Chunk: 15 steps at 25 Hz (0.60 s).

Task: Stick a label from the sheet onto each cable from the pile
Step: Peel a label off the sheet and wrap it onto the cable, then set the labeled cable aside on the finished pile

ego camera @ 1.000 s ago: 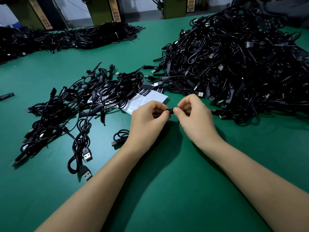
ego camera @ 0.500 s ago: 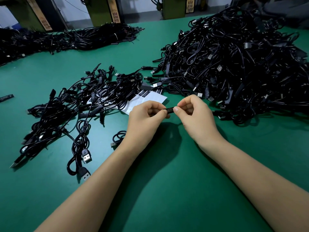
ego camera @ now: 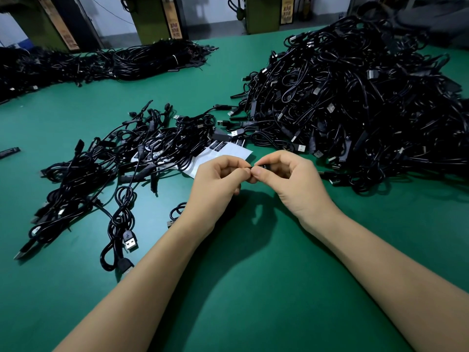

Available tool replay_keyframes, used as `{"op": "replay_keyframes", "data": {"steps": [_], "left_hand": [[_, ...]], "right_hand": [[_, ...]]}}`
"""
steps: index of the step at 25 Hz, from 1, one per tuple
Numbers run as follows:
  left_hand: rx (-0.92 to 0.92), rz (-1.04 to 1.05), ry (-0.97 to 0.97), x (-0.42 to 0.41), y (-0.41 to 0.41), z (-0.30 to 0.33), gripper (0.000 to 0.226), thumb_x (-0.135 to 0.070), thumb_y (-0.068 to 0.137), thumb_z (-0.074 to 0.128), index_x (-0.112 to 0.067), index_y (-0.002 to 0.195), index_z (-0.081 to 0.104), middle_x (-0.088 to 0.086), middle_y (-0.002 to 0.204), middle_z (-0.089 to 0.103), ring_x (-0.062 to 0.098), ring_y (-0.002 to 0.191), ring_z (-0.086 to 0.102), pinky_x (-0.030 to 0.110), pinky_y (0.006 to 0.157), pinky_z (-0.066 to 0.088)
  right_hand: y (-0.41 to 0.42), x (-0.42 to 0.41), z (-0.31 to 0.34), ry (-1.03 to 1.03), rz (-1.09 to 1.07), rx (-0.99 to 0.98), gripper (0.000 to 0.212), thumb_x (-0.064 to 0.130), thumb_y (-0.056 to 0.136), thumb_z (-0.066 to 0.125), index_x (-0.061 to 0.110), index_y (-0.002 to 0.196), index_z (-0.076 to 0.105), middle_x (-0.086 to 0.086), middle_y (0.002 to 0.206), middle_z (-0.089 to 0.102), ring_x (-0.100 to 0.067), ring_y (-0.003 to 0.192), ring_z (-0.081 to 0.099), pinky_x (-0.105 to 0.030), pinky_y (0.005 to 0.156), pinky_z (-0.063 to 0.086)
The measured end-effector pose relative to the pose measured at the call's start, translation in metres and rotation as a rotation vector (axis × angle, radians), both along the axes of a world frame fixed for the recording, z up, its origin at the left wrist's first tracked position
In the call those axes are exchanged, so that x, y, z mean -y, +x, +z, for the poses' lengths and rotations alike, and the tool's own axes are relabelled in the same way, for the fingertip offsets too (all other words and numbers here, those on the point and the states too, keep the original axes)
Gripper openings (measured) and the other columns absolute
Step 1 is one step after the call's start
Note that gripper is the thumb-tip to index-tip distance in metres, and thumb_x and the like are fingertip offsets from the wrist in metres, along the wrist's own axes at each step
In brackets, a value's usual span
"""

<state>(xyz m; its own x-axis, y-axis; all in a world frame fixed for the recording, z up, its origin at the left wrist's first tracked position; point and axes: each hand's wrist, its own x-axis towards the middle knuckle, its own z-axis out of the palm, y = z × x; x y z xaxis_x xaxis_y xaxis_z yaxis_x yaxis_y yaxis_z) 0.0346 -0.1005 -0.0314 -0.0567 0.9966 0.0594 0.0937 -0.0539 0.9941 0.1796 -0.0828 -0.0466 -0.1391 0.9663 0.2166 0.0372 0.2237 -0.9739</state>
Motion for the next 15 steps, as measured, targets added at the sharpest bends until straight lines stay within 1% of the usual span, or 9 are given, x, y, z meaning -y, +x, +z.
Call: {"op": "replay_keyframes", "data": {"steps": [3, 5, 8, 12, 14, 15], "left_hand": [[-0.035, -0.036, 0.007, 0.0004, 0.0002, 0.0013, 0.012, -0.013, 0.091, 0.063, -0.012, 0.079, 0.065, -0.002, 0.066, 0.068, 0.002, 0.045, 0.042, 0.012, 0.045, 0.034], [-0.061, -0.042, 0.000, -0.0004, -0.0006, 0.0011, 0.012, -0.014, 0.091, 0.062, -0.014, 0.079, 0.065, -0.003, 0.066, 0.068, 0.002, 0.045, 0.040, 0.012, 0.044, 0.033], [-0.095, -0.017, -0.032, -0.0025, -0.0006, -0.0009, 0.014, -0.012, 0.093, 0.058, -0.014, 0.080, 0.064, -0.002, 0.067, 0.069, 0.004, 0.045, 0.040, 0.012, 0.045, 0.034], [-0.126, 0.005, -0.060, -0.0041, -0.0028, -0.0042, 0.016, -0.012, 0.095, 0.052, -0.014, 0.085, 0.065, -0.004, 0.066, 0.067, 0.005, 0.050, 0.050, 0.013, 0.049, 0.040], [-0.173, -0.022, -0.013, -0.0014, -0.0044, -0.0048, 0.009, -0.014, 0.093, 0.059, -0.015, 0.086, 0.066, -0.005, 0.066, 0.062, 0.004, 0.056, 0.051, 0.014, 0.055, 0.041], [-0.243, -0.034, 0.030, 0.0007, -0.0048, -0.0042, 0.005, -0.015, 0.091, 0.063, -0.015, 0.088, 0.066, -0.006, 0.066, 0.060, 0.004, 0.059, 0.051, 0.015, 0.058, 0.040]], "right_hand": [[0.0007, 0.0000, 0.0013, -0.055, -0.010, -0.020, 0.011, 0.005, 0.085, 0.069, 0.015, 0.082, 0.068, 0.001, 0.072, 0.072, -0.007, 0.072, 0.067, -0.017, 0.073, 0.051], [0.0017, -0.0002, 0.0035, -0.097, -0.007, -0.024, 0.010, 0.003, 0.088, 0.065, 0.012, 0.084, 0.069, -0.005, 0.074, 0.071, -0.006, 0.070, 0.065, -0.016, 0.070, 0.050], [0.0061, -0.0031, 0.0067, -0.148, 0.010, -0.026, 0.017, 0.002, 0.092, 0.057, 0.011, 0.087, 0.070, 0.000, 0.068, 0.070, -0.001, 0.063, 0.061, -0.010, 0.061, 0.045], [0.0090, -0.0048, 0.0062, -0.163, 0.025, -0.025, 0.022, 0.001, 0.095, 0.052, 0.014, 0.089, 0.069, 0.002, 0.068, 0.070, -0.002, 0.062, 0.060, -0.010, 0.059, 0.044], [0.0090, -0.0050, 0.0046, -0.153, 0.016, -0.031, 0.023, 0.002, 0.096, 0.050, 0.016, 0.089, 0.068, 0.002, 0.067, 0.071, -0.003, 0.063, 0.061, -0.011, 0.059, 0.044], [0.0090, -0.0058, 0.0037, -0.152, -0.002, -0.043, 0.023, 0.005, 0.097, 0.050, 0.016, 0.089, 0.068, 0.002, 0.066, 0.071, -0.003, 0.063, 0.061, -0.011, 0.059, 0.044]]}}
